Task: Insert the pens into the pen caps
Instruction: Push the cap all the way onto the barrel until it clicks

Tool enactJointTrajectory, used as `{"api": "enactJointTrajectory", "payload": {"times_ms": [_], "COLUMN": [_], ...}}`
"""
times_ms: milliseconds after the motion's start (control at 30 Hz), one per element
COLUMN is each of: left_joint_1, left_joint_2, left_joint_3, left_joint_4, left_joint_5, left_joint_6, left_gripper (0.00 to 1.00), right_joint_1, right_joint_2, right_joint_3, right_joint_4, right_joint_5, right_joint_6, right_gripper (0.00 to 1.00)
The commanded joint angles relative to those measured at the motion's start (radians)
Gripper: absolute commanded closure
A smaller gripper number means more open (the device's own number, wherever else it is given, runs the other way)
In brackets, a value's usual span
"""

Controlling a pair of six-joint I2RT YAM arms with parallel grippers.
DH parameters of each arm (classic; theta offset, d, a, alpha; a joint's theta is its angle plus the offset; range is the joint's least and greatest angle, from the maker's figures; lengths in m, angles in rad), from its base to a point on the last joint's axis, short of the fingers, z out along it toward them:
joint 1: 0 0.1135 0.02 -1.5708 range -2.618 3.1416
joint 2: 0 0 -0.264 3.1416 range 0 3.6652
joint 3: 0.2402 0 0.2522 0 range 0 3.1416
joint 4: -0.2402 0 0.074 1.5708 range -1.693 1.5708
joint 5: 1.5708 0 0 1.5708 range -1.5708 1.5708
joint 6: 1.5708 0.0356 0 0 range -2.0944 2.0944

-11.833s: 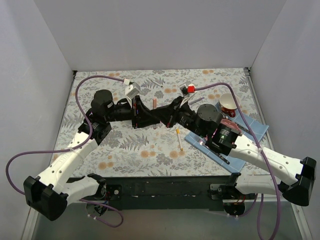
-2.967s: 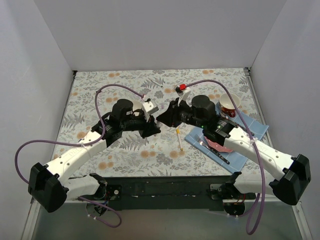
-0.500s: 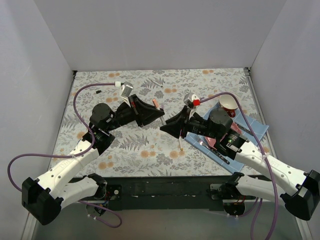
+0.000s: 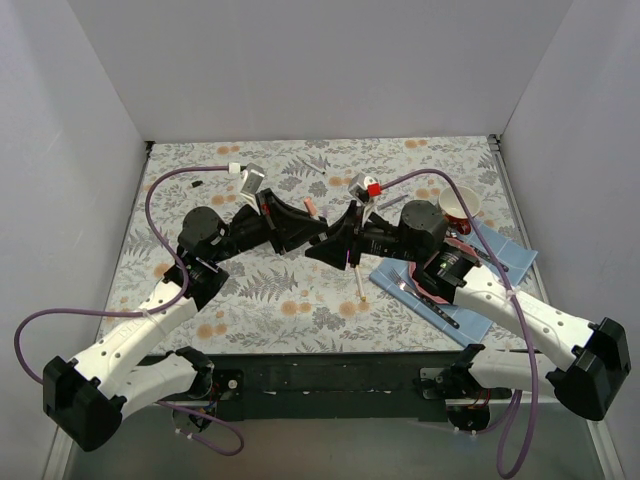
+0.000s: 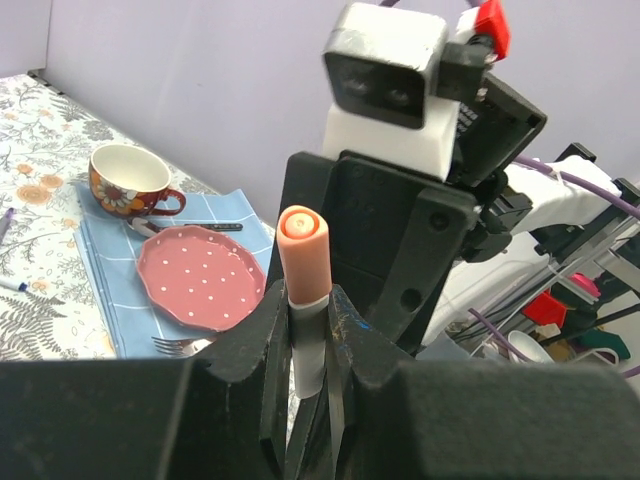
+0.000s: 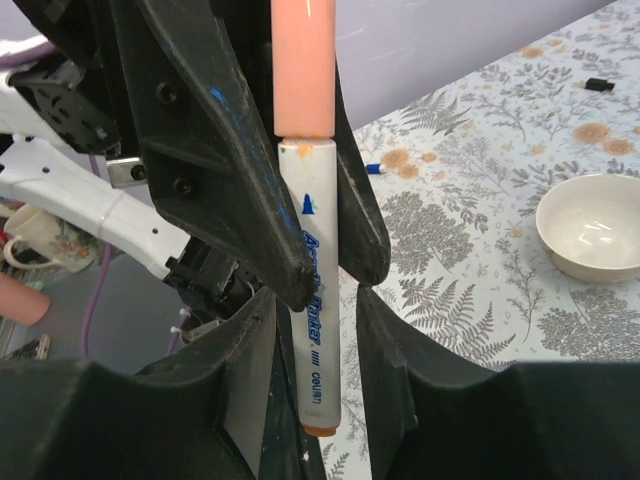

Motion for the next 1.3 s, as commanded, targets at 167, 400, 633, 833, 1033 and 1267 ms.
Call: {"api": "enactJointTrajectory", "payload": {"times_ms": [167, 400, 633, 833, 1033, 1267], "left_joint_1": [-0.002, -0.002, -0.004, -0.002, -0.004, -0.004], "left_joint_2": [-0.031, -0.022, -0.025, -0.016, -0.045, -0.048], "left_joint_3": [0.007, 0.007, 0.016, 0.077, 0.09, 0.139], "left_joint_4": [0.02, 0.009, -0.015, -0.133, -0.187, -0.225], "left_joint_5": [0.072, 0.111, 0.117, 0.091, 0.045, -0.029], "left_joint_6": [-0.008, -0.011, -0.002, 0.039, 0.045, 0.047], "left_gripper": [1.0, 1.0, 1.0, 0.55, 0.26, 0.24], "right_joint_1": [-0.003, -0.004, -0.004, -0.007, -0.01, -0.01], "right_joint_2": [0.031, 0.036, 0.043, -0.001, -0.027, -0.047], "right_joint_3": [0.035, 0.04, 0.031, -0.04, -0.064, -0.078], "right_joint_4": [0.104, 0.126, 0.138, 0.188, 0.19, 0.164], "right_joint_5": [-0.109, -0.117, -0.149, -0.132, -0.158, -0.164], "right_joint_6": [0.036, 0.049, 0.052, 0.072, 0.077, 0.075], "right_gripper": [0.62, 0.62, 0.99, 0.99, 0.99, 0.99]}}
